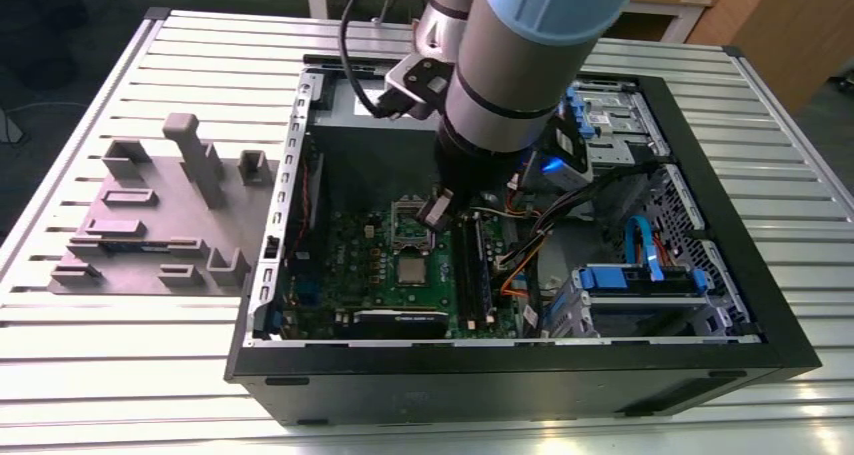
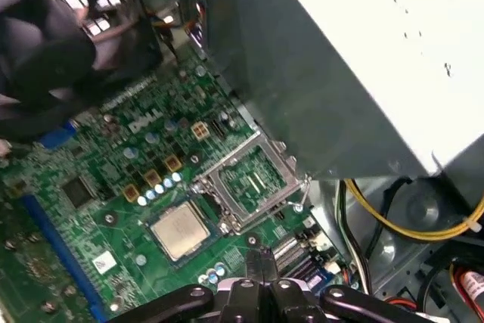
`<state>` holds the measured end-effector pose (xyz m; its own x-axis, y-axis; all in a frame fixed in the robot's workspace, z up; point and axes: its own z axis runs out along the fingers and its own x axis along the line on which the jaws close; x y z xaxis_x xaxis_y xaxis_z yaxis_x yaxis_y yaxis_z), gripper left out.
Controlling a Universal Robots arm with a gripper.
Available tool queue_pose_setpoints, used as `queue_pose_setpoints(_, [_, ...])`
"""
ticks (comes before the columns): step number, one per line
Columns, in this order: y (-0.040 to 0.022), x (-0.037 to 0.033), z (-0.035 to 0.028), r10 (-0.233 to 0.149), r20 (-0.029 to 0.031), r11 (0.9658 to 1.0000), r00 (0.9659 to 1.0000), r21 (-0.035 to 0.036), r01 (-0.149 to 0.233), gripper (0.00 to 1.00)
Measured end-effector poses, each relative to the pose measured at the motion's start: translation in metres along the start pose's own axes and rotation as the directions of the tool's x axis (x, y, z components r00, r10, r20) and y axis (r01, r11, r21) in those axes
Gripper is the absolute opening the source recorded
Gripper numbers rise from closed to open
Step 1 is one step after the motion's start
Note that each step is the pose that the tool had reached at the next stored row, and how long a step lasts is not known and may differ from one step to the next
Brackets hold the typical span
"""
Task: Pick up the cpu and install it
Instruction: 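Close the cpu cover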
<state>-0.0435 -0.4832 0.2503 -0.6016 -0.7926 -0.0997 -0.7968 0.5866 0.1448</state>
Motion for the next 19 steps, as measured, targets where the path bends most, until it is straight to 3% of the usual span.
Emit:
queue_pose_setpoints(4, [-0.0094,-0.0082,0.0068,0.000,-0.0016,1.0000,1.0000,-0.0024,0.000,0.11])
queue_pose_setpoints(8, [-0.0119,-0.0131,0.0132,0.001,-0.0001,1.0000,1.0000,-0.0059,-0.001,0.11])
queue_pose_setpoints(13, [-0.0078,-0.0191,0.0179,-0.001,0.0284,0.9996,0.9996,-0.0274,0.002,0.11])
queue_pose_setpoints(16, [-0.0070,-0.0206,0.0211,-0.002,0.0397,0.9994,0.9992,-0.0359,0.003,0.11])
queue_pose_setpoints(19, [-0.0072,-0.0204,0.0244,-0.023,0.0462,0.9987,0.9987,-0.0450,0.025,0.11])
